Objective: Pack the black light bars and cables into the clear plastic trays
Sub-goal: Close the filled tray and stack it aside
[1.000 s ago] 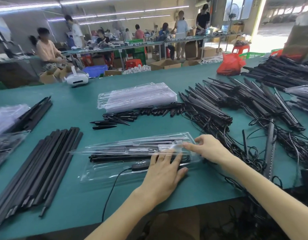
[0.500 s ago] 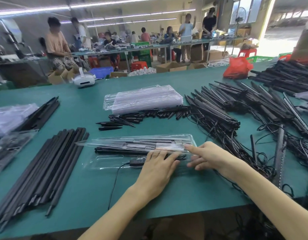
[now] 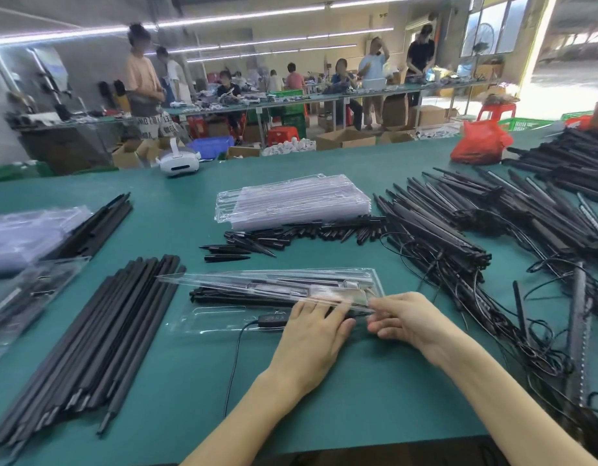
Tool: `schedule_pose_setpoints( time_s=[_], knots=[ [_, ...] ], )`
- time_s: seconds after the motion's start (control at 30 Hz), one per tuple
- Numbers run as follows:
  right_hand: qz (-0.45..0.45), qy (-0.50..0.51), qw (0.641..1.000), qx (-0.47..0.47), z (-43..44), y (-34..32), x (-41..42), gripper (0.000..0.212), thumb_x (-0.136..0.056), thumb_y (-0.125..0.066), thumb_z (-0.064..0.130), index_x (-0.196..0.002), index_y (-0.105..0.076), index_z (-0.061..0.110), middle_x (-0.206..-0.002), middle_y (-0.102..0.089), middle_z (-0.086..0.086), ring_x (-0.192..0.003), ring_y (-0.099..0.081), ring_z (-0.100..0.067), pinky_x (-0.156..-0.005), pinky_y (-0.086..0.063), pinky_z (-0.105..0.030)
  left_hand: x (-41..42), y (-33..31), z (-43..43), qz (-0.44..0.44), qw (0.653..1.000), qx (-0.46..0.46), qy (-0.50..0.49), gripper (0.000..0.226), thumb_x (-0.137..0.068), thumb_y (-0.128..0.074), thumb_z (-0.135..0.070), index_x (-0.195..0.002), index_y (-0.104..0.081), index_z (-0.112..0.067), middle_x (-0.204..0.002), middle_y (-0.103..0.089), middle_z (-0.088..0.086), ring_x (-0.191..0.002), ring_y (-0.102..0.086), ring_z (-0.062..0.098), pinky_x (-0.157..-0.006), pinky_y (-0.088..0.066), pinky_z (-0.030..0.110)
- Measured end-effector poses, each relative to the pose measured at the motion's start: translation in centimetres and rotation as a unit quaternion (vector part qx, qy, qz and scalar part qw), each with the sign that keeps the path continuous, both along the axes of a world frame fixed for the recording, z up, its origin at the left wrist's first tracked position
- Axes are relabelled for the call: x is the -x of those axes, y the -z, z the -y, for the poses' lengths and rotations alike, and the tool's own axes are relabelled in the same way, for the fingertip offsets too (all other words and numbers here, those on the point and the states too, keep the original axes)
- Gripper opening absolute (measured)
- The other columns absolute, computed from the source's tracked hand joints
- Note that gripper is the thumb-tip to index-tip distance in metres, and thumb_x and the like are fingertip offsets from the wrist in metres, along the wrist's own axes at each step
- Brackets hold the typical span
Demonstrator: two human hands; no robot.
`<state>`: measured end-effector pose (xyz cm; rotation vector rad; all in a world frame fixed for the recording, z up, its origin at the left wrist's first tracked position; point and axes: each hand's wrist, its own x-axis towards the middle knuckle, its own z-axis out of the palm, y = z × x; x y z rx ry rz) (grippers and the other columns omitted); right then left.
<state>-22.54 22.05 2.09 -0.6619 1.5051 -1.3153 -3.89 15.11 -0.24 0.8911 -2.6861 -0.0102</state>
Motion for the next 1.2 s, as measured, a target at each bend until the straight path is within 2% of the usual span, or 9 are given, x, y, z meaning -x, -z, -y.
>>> schedule_pose_setpoints(
  time_s=[0.2,0.3,0.43,0.53,0.63,0.83,0.93,1.03,1.2],
  knots=[
    [-0.016,0.008,1.0,-0.013,0.3,-0.1,-0.1,0.016,-0.095,-0.063,0.005,-0.1,-0.065,-0.01,-0.07,-0.069,-0.016,-0.057,-0.07,-0.024,-0.047,-0.053,-0.024,-0.1,0.1,-0.2,-0.025,1.0,0.016,0.005,0.058,-0.104,-0.019,-0.047,-0.146,-0.05,-0.02,-0.136,-0.061,0.0,-0.125,-0.053,0.023,-0.113,-0.034,0.036],
    [-0.03,0.002,0.999,-0.017,0.3,-0.1,-0.2,0.014,-0.097,-0.06,0.003,-0.098,-0.063,-0.01,-0.068,-0.069,-0.016,-0.057,-0.071,-0.023,-0.048,-0.053,-0.023,-0.4,0.2,-0.4,-0.041,0.999,0.007,0.028,0.06,-0.105,-0.018,-0.045,-0.152,-0.041,-0.014,-0.152,-0.048,0.001,-0.142,-0.04,0.021,-0.124,-0.018,0.032],
    [-0.036,0.005,0.999,-0.014,0.3,-0.1,-0.3,0.013,-0.097,-0.059,0.002,-0.096,-0.062,-0.01,-0.066,-0.068,-0.015,-0.057,-0.07,-0.023,-0.048,-0.053,-0.023,-1.2,-0.1,-0.1,-0.075,0.994,-0.031,0.069,0.051,-0.109,-0.033,-0.032,-0.155,-0.035,-0.011,-0.16,-0.037,0.001,-0.151,-0.025,0.015,-0.124,-0.002,0.022],
    [-0.038,0.004,0.999,-0.012,0.2,-0.1,-0.4,0.013,-0.098,-0.059,0.002,-0.096,-0.062,-0.01,-0.066,-0.068,-0.015,-0.057,-0.07,-0.024,-0.048,-0.053,-0.024,-1.9,-0.5,-0.3,-0.083,0.991,-0.045,0.098,0.048,-0.109,-0.036,-0.027,-0.154,-0.037,-0.01,-0.16,-0.036,0.0,-0.153,-0.019,0.009,-0.126,-0.009,0.027],
    [-0.042,0.001,0.999,-0.016,0.3,-0.1,-0.4,0.013,-0.098,-0.059,0.003,-0.097,-0.063,-0.01,-0.065,-0.068,-0.014,-0.057,-0.071,-0.024,-0.048,-0.054,-0.023,-2.7,-0.8,-0.7,-0.097,0.988,-0.028,0.119,0.043,-0.107,-0.044,-0.021,-0.147,-0.049,-0.006,-0.153,-0.046,0.003,-0.149,-0.03,0.011,-0.123,-0.023,0.031],
    [-0.044,-0.004,0.999,-0.015,0.3,0.0,-0.3,0.013,-0.097,-0.059,0.003,-0.096,-0.064,-0.009,-0.067,-0.07,-0.015,-0.06,-0.072,-0.025,-0.049,-0.054,-0.023,-4.0,-1.2,-1.4,-0.209,0.968,0.073,0.12,0.02,-0.099,-0.057,-0.016,-0.107,-0.074,-0.009,-0.109,-0.075,0.0,-0.105,-0.071,0.014,-0.09,-0.056,0.032],
    [-0.049,-0.006,0.999,-0.016,0.3,0.0,-0.3,0.013,-0.097,-0.059,0.003,-0.094,-0.064,-0.009,-0.067,-0.07,-0.015,-0.06,-0.072,-0.024,-0.049,-0.054,-0.022,-4.1,-1.5,-1.5,-0.234,0.957,0.104,0.133,0.013,-0.099,-0.059,-0.013,-0.096,-0.071,-0.009,-0.093,-0.07,-0.002,-0.089,-0.067,0.016,-0.081,-0.055,0.033],
    [-0.055,-0.005,0.998,-0.015,0.2,-0.1,-0.5,0.013,-0.097,-0.059,0.003,-0.09,-0.064,-0.007,-0.064,-0.07,-0.014,-0.058,-0.071,-0.022,-0.049,-0.053,-0.022,-3.5,-1.8,-1.4,-0.225,0.958,0.131,0.116,0.008,-0.097,-0.064,-0.014,-0.102,-0.069,-0.011,-0.099,-0.064,-0.001,-0.093,-0.06,0.018,-0.085,-0.048,0.031],
    [-0.06,-0.008,0.998,-0.012,0.0,-0.2,-0.8,0.015,-0.097,-0.059,0.003,-0.086,-0.064,-0.006,-0.063,-0.07,-0.013,-0.056,-0.071,-0.02,-0.05,-0.054,-0.021,-1.6,-1.9,-0.7,-0.095,0.98,0.161,0.061,0.033,-0.083,-0.079,-0.029,-0.11,-0.065,-0.017,-0.11,-0.061,-0.001,-0.104,-0.058,0.021,-0.09,-0.043,0.034]
  ],
)
